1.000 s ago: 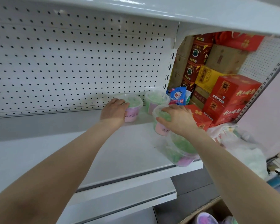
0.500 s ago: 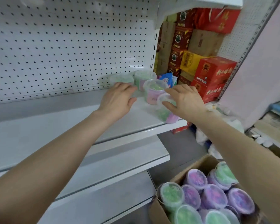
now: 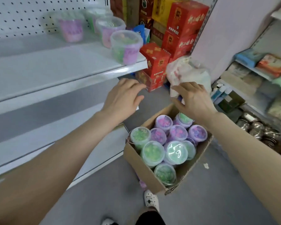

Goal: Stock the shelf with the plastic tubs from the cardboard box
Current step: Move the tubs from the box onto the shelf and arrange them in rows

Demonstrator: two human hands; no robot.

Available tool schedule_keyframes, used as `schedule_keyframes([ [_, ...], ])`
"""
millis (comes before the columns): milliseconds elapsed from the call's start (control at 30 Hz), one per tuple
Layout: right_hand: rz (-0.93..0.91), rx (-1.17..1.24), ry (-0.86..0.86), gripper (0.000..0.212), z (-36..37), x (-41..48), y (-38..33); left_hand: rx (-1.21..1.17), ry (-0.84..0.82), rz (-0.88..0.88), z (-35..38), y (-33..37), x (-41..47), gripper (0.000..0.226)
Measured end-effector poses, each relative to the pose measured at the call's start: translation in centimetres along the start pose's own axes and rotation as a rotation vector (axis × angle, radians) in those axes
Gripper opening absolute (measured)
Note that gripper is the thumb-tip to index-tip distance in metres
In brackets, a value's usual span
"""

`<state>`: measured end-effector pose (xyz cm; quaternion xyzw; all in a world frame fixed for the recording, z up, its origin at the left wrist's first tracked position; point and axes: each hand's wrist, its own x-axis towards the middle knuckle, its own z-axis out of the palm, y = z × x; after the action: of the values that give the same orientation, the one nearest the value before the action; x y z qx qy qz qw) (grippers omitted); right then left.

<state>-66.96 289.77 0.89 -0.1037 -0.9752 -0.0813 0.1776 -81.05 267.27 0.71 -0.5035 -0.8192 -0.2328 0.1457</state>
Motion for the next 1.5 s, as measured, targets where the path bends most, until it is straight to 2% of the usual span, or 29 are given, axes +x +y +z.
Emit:
schedule_keyframes([
  [167,0.053,0.064,-0.102,0.04,6.2,-5.1,4.5,-0.013,-0.208,-0.027,8.5,2.7,-2.2,0.034],
  [333,0.138,0.153,-0.364,0.035,12.8,-9.1,9.7,-0.047,-0.375,-0.076,16.7,6.1,-2.7,0.03],
  [467,0.135,0.149,-0.49,0.041,17.8,-10.8,14.7,-0.098,-0.474,-0.203,23.4,8.7,-2.7,0.029],
  [600,0.177,0.174,-0.556,0.05,22.2,-9.8,19.6,-0.114,-0.677,-0.261,28.9,10.4,-2.9,0.037],
  [733,0.238,0.191,-0.514,0.052,26.7,-6.6,22.7,-0.058,-0.814,-0.276,32.0,10.9,-3.5,0.039],
  [867,0.283,0.203,-0.486,0.051,30.7,-3.0,23.9,-0.086,-0.833,-0.311,32.9,10.5,-4.1,0.042],
  [1033,0.421,0.262,-0.657,0.055,33.0,-1.2,23.9,-0.086,-0.859,-0.326,32.9,10.2,-3.7,0.043],
  [1233,0.581,0.362,-0.608,0.058,31.8,-2.9,23.4,-0.134,-0.868,-0.361,32.4,10.0,-3.6,0.039],
  [1367,0.593,0.423,-0.533,0.042,29.4,-4.2,22.5,-0.163,-0.839,-0.352,31.6,10.2,-3.7,0.035],
  [1500,0.671,0.358,-0.531,0.029,26.3,-5.1,20.9,-0.158,-0.693,-0.326,29.6,10.5,-3.8,0.031],
])
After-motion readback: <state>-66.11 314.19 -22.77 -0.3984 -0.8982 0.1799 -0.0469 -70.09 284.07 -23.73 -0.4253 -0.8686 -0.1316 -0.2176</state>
